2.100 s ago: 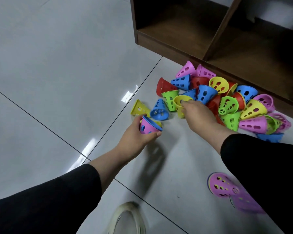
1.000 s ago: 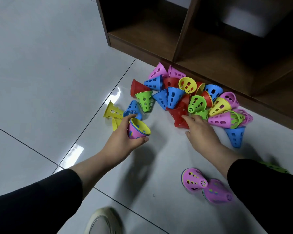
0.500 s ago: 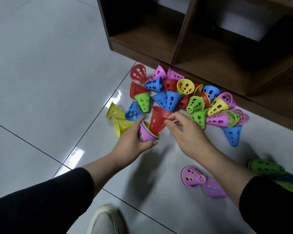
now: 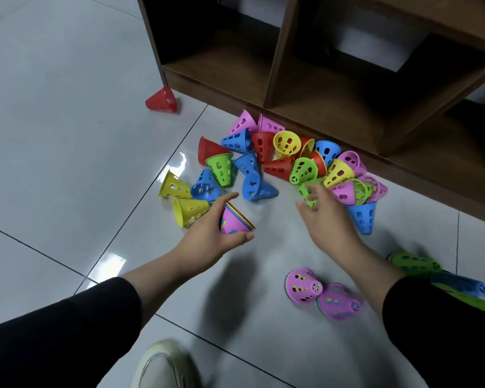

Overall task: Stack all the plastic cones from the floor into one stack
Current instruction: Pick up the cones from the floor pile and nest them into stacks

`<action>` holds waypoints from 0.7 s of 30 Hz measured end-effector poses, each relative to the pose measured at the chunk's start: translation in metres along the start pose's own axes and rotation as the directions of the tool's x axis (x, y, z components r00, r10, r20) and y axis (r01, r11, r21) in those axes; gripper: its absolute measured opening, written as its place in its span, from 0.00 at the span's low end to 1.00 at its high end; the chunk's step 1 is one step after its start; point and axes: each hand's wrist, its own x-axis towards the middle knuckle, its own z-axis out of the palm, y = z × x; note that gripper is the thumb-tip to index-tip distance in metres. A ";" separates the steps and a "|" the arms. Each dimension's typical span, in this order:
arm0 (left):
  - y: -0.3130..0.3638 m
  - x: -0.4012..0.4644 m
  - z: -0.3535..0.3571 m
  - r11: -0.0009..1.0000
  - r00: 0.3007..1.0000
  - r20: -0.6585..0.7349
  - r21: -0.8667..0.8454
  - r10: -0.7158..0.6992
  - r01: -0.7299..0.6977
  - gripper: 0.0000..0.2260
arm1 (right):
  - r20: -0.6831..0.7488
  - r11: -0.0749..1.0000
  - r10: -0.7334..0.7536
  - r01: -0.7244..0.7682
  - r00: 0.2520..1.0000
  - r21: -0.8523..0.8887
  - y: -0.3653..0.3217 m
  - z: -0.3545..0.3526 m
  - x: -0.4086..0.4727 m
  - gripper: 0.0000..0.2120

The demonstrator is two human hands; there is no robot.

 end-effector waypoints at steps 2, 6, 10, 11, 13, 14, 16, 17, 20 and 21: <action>-0.001 0.006 0.002 1.000 1.000 0.014 0.017 0.012 -0.012 0.37 | -0.015 0.991 0.055 -0.056 0.998 -0.125 0.021 -0.007 0.022 0.29; 0.000 0.017 0.005 1.000 1.000 0.021 0.009 -0.009 0.009 0.37 | 0.067 0.964 0.067 -0.047 0.996 -0.263 0.041 -0.002 0.053 0.36; 0.003 0.024 0.007 0.996 0.999 0.006 -0.070 -0.047 0.047 0.33 | 0.085 0.940 0.064 -0.032 0.994 -0.340 0.046 0.013 0.066 0.29; 0.004 0.025 0.007 0.996 0.999 0.003 -0.075 -0.048 0.049 0.32 | 0.065 0.938 0.070 -0.044 0.995 -0.344 0.047 0.017 0.065 0.28; 0.006 0.026 0.009 0.998 0.999 0.002 -0.058 -0.032 0.032 0.32 | 0.037 0.935 0.050 -0.034 0.998 -0.352 0.050 0.024 0.065 0.25; 0.006 0.026 0.010 0.998 1.000 0.001 -0.053 -0.022 0.022 0.32 | 0.037 0.936 0.029 -0.014 0.999 -0.351 0.053 0.027 0.064 0.26; 0.008 0.025 0.013 0.997 1.000 0.001 -0.072 -0.008 0.008 0.32 | 0.050 0.939 0.003 0.014 0.999 -0.343 0.058 0.032 0.064 0.27; 0.009 0.024 0.014 0.997 1.000 0.008 -0.082 -0.001 0.002 0.32 | 0.069 0.940 0.000 0.023 0.998 -0.340 0.061 0.034 0.064 0.27; 0.010 0.022 0.017 0.998 0.999 0.033 -0.064 0.013 -0.010 0.34 | 0.130 0.946 0.025 0.019 0.991 -0.323 0.066 0.038 0.063 0.27; 0.010 0.021 0.018 0.999 0.999 0.037 -0.047 0.018 -0.017 0.35 | 0.116 0.954 0.031 0.005 0.993 -0.299 0.066 0.039 0.061 0.26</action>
